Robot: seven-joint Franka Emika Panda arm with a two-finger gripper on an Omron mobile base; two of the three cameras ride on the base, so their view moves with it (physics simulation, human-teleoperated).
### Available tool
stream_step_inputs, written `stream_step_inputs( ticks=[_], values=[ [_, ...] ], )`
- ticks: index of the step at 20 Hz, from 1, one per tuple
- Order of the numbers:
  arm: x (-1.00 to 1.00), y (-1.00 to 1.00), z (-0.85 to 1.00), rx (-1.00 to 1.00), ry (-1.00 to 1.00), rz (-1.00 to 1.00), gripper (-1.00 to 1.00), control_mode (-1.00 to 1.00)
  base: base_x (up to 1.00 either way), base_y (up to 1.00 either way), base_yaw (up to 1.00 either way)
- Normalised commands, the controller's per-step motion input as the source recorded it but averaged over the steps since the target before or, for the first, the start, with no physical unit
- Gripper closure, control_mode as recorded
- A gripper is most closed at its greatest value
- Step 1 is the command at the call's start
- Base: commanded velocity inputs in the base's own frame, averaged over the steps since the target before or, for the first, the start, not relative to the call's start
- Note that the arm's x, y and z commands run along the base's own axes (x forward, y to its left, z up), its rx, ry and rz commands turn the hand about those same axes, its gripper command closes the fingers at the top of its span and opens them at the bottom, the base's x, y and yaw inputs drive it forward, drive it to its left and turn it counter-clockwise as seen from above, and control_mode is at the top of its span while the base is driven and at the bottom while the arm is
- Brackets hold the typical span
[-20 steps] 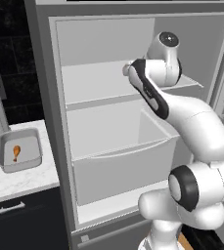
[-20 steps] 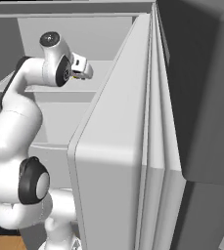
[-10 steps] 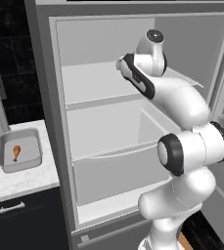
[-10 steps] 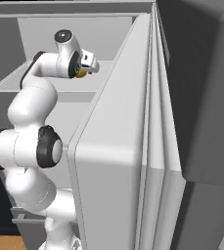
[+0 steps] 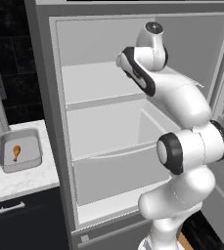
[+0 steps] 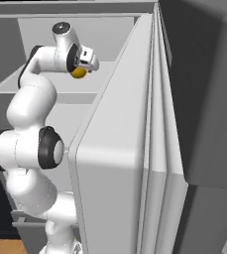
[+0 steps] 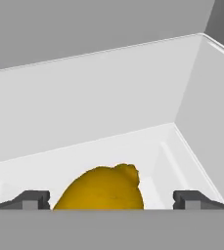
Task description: Place one lemon and one chicken drumstick in each tupperware on the nearby counter, to pack two identical lunches.
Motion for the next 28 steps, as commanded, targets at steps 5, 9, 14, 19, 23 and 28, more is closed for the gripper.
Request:
stream_step_inputs(
  ticks=[5,9,14,19,23,28],
  values=[
    [-0.25,0.0,-0.34,0.0,0.0,-0.05,-1.0,-1.0,0.0,0.0,0.0],
    [0.14,0.0,-0.25,0.0,0.0,-0.04,-1.0,-1.0,0.0,0.0,0.0],
    [0.21,0.0,-0.34,0.0,0.05,-0.03,1.0,-1.0,0.0,0.0,0.0],
    [-0.02,0.0,-0.39,0.0,0.1,-0.01,1.0,-1.0,0.0,0.0,0.0],
    [-0.81,0.0,-0.29,0.0,-0.17,-0.05,1.0,-1.0,0.0,0.0,0.0],
    [-1.0,0.0,-0.27,0.0,-0.32,-0.01,1.0,-1.0,0.0,0.0,0.0]
  ],
)
